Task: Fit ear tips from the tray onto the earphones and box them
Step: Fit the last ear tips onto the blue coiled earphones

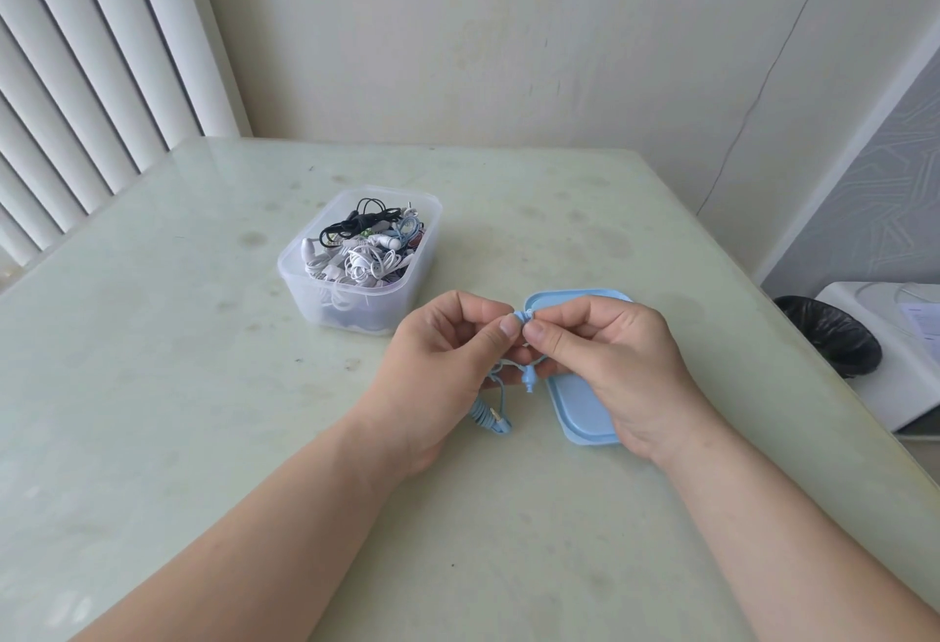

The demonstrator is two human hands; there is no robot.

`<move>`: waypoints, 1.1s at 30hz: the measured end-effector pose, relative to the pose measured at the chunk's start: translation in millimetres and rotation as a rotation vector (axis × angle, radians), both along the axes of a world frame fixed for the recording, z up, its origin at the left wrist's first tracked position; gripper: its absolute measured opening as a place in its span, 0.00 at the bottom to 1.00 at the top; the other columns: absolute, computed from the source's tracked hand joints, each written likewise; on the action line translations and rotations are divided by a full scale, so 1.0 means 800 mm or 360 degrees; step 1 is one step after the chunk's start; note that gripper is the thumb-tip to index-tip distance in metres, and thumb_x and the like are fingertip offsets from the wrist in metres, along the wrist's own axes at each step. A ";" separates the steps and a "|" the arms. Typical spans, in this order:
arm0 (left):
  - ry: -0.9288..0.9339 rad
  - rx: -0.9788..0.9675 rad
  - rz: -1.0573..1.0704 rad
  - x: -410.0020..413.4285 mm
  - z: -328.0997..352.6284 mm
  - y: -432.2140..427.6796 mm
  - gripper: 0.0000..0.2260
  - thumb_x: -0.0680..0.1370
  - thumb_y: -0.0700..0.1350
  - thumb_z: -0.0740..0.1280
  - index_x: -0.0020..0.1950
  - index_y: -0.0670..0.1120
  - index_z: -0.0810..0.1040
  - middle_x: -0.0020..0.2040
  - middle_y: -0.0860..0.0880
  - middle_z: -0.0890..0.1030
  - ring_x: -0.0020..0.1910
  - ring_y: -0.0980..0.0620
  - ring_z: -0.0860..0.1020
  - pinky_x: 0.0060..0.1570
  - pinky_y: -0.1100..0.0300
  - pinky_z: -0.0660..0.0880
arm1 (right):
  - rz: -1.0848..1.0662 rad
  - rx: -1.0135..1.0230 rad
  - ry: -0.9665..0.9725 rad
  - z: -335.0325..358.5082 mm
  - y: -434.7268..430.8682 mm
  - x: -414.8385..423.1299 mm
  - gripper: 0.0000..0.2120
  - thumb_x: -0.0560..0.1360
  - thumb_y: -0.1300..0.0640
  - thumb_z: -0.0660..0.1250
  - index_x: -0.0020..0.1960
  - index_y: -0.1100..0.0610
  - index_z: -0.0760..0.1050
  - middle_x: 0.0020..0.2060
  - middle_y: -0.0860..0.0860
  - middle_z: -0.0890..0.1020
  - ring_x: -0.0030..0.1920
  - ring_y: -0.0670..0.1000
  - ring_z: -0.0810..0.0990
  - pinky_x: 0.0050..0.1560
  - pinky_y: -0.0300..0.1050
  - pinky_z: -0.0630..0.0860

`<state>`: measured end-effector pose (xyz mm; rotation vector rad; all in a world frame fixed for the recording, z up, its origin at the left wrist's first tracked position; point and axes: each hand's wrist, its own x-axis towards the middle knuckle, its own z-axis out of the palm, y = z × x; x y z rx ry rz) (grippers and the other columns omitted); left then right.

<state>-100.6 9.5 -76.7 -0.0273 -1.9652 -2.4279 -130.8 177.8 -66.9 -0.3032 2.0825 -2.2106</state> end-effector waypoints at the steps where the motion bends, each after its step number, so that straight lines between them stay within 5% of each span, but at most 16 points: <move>1: 0.0001 -0.0007 -0.0002 0.000 0.000 0.000 0.04 0.81 0.39 0.70 0.50 0.39 0.80 0.43 0.40 0.86 0.43 0.46 0.85 0.47 0.53 0.83 | -0.0001 0.0012 0.0010 0.000 0.000 0.000 0.02 0.75 0.69 0.72 0.47 0.67 0.82 0.38 0.62 0.86 0.40 0.57 0.87 0.44 0.53 0.84; 6: 0.0004 -0.0021 -0.0003 0.001 0.001 0.000 0.03 0.81 0.39 0.70 0.48 0.40 0.80 0.42 0.41 0.85 0.41 0.47 0.84 0.44 0.55 0.81 | -0.0038 -0.0030 0.0007 0.001 0.001 0.000 0.00 0.75 0.66 0.73 0.46 0.63 0.83 0.41 0.63 0.86 0.41 0.61 0.86 0.52 0.67 0.82; 12: 0.0004 -0.0028 -0.0018 0.000 0.001 0.000 0.03 0.81 0.39 0.70 0.48 0.41 0.80 0.40 0.43 0.85 0.40 0.47 0.83 0.44 0.54 0.80 | -0.0039 -0.0080 -0.0063 0.003 0.004 -0.002 0.04 0.73 0.67 0.74 0.44 0.60 0.83 0.40 0.62 0.86 0.40 0.59 0.86 0.51 0.59 0.82; 22: 0.0023 -0.0043 -0.0014 0.000 -0.002 0.000 0.03 0.82 0.38 0.69 0.48 0.40 0.80 0.40 0.42 0.85 0.40 0.48 0.83 0.42 0.57 0.79 | 0.0043 0.0015 -0.0059 0.001 0.003 -0.003 0.03 0.75 0.67 0.73 0.45 0.60 0.82 0.40 0.58 0.86 0.40 0.56 0.85 0.55 0.65 0.80; 33: 0.0028 -0.0021 -0.0036 0.000 -0.003 -0.002 0.03 0.82 0.38 0.68 0.49 0.39 0.80 0.41 0.41 0.84 0.41 0.45 0.83 0.44 0.55 0.79 | 0.0036 0.0000 -0.0012 -0.002 0.003 -0.003 0.02 0.75 0.67 0.73 0.47 0.63 0.82 0.40 0.59 0.87 0.40 0.56 0.86 0.51 0.60 0.82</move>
